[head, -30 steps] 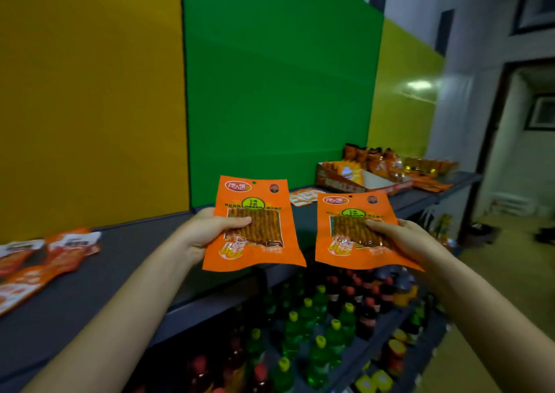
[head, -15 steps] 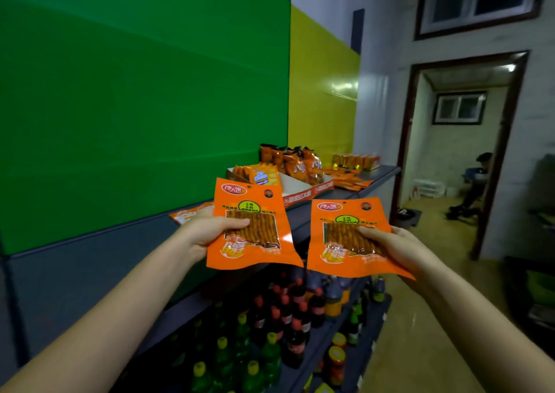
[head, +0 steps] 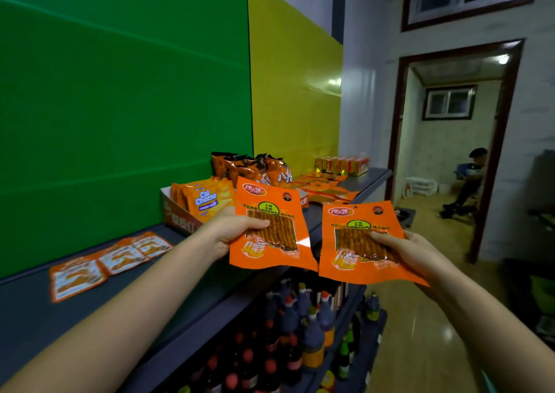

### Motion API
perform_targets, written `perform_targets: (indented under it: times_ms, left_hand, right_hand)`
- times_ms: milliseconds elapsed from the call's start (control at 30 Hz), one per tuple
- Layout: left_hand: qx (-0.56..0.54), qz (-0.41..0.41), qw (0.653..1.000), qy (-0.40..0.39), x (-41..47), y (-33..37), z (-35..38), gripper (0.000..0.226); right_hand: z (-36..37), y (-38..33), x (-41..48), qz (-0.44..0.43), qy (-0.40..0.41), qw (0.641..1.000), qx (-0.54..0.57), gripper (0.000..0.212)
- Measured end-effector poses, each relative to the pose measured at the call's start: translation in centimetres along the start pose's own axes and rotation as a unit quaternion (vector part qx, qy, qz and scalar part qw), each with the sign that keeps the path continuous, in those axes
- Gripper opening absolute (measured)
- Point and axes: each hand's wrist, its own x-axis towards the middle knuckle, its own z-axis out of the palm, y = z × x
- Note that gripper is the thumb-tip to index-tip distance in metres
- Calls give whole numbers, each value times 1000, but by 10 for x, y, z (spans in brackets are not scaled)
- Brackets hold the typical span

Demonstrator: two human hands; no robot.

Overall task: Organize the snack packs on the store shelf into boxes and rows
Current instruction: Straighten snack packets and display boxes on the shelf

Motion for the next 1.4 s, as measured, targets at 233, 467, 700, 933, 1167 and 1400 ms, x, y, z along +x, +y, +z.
perform_targets:
  times_ms: [233,467,700,933,1167,1400]
  left_hand:
    - [-13,-22,999,33,88,-4,70,23]
    - [-56,-23,993,98,171,-5,158,16]
    - [-72,-12,986,150,244,-8,232,20]
    - [-39,21,981,191,336,-6,272,19]
    - [7,45,972,230,457,-4,285,14]
    - [88,0,961,261,537,-3,290,28]
  right_hand:
    - [-64,12,114,5,-20,1000,-14,27]
    - [-147,9,223,3,-67,997,-29,31]
    - [-207,21,315,32,-123,992,28,12]
    - [-234,37,422,37,-153,987,13,13]
    - [-248,25,550,16,-168,985,-25,13]
    - [-243,19,664,-18,-214,974,-69,12]
